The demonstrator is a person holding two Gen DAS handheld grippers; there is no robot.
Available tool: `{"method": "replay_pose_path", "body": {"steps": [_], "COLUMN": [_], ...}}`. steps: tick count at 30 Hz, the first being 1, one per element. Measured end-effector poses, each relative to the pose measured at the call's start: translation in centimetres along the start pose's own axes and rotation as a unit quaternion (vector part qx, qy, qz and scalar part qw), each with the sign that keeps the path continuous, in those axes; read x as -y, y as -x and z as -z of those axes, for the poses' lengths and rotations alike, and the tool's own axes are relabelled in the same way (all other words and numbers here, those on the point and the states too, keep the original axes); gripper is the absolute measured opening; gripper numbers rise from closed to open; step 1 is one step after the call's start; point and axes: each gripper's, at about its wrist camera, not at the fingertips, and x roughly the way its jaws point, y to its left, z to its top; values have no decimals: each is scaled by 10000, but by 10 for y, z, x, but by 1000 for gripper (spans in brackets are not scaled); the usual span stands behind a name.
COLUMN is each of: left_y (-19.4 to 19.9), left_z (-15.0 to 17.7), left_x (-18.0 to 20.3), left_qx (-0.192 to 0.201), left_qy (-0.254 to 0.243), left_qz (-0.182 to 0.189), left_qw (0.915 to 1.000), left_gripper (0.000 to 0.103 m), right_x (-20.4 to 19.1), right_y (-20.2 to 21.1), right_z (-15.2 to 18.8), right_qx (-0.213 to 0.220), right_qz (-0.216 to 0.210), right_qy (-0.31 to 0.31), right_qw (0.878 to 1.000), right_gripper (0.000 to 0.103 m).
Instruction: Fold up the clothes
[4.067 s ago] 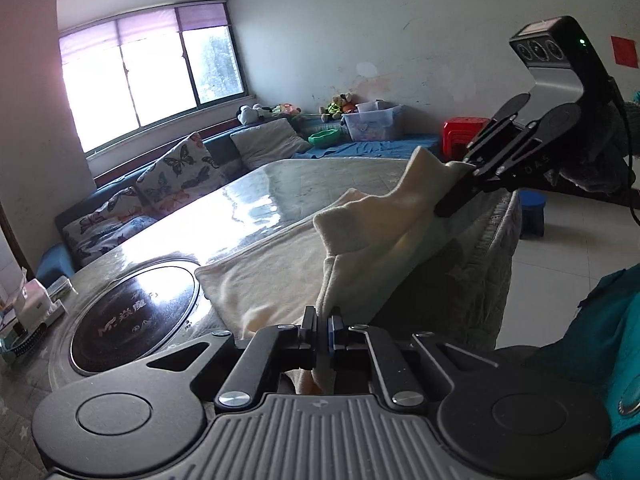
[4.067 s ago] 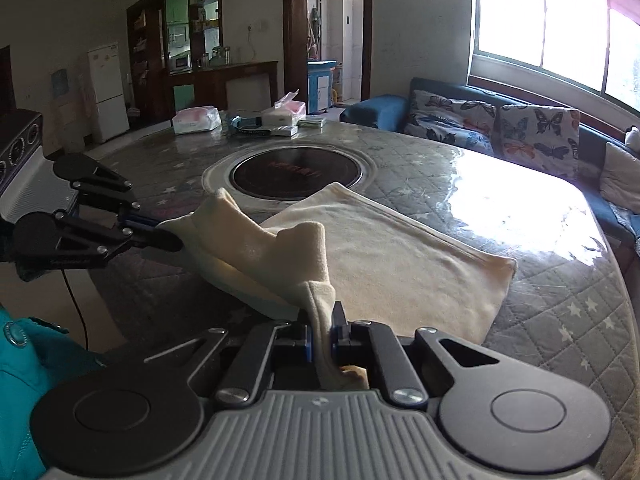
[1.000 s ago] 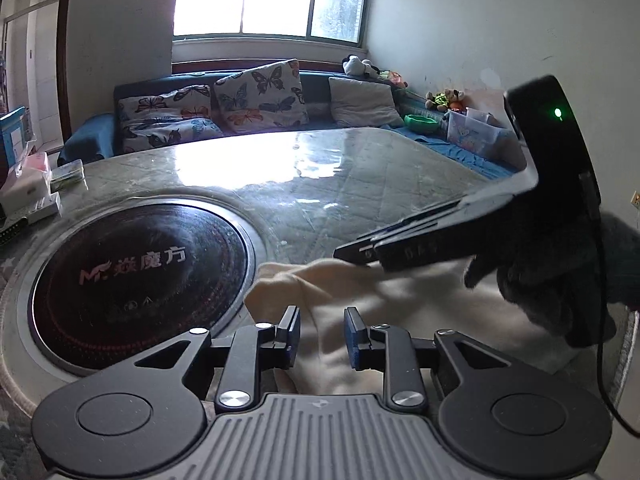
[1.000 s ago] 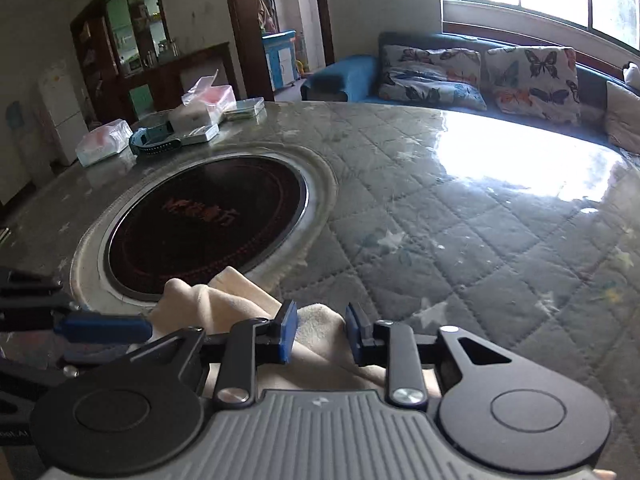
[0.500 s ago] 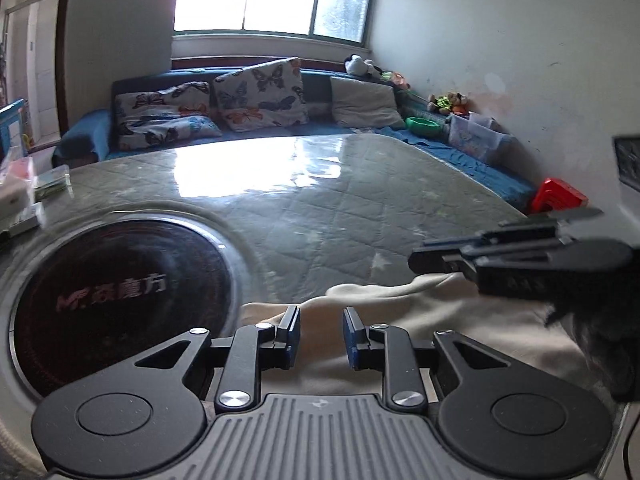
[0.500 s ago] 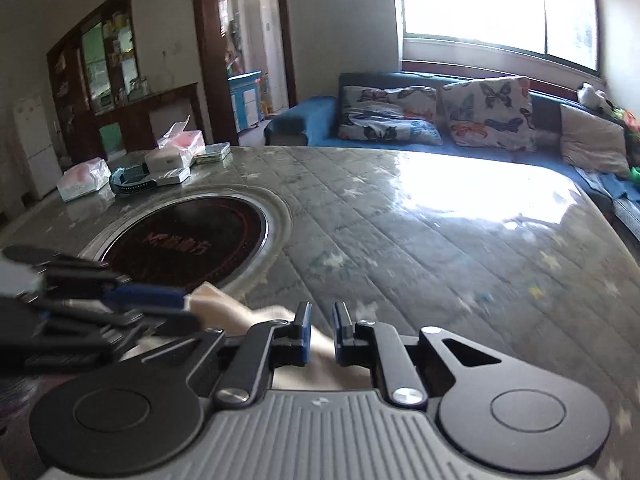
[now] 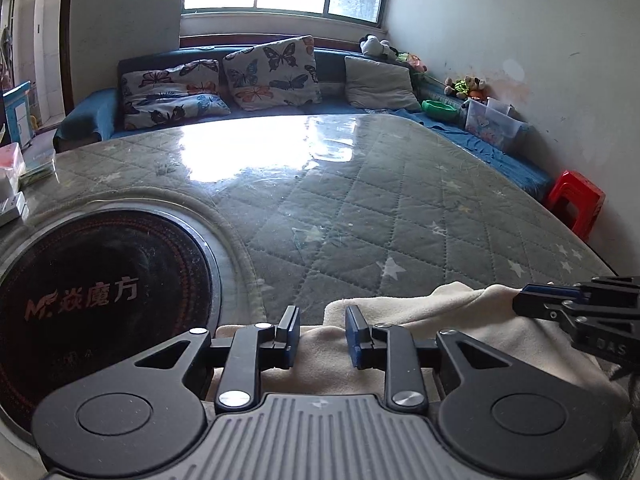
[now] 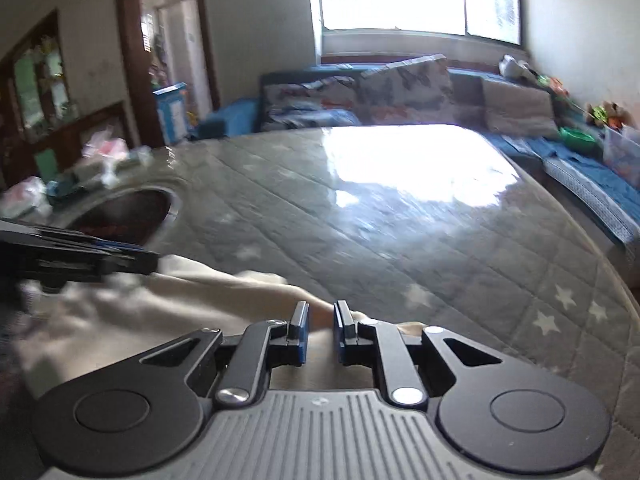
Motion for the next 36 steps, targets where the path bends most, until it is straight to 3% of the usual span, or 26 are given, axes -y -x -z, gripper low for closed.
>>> {"method": "replay_pose_path", "body": {"steps": [5, 11, 16, 20, 28, 31, 36], "left_y": [22, 42, 39, 64, 81, 87, 97], "left_z": [0, 18, 30, 43, 62, 69, 81], "left_x": [6, 23, 25, 28, 22, 19, 15], "left_qx": [217, 303, 103, 291, 327, 338, 357], "left_qy": [-99, -460, -400, -617, -548, -517, -466], "left_qz": [125, 436, 305, 454, 427, 414, 392], "left_qw": [9996, 9975, 9987, 9966, 9970, 9972, 9975], "left_gripper": [26, 26, 26, 26, 27, 28, 27], "right_x": [18, 26, 27, 22, -5, -1, -6], "right_y": [21, 48, 37, 57, 89, 81, 90], "right_z": [-2, 11, 25, 27, 45, 56, 53], "right_qx": [332, 274, -89, 40, 154, -55, 120], "right_qz": [91, 59, 206, 149, -215, -97, -169], "right_qy": [-284, -123, -19, 103, 710, 625, 713], "right_qw": [9990, 9995, 9997, 9998, 9971, 9980, 9972], "right_gripper": [14, 14, 14, 14, 14, 15, 16]}}
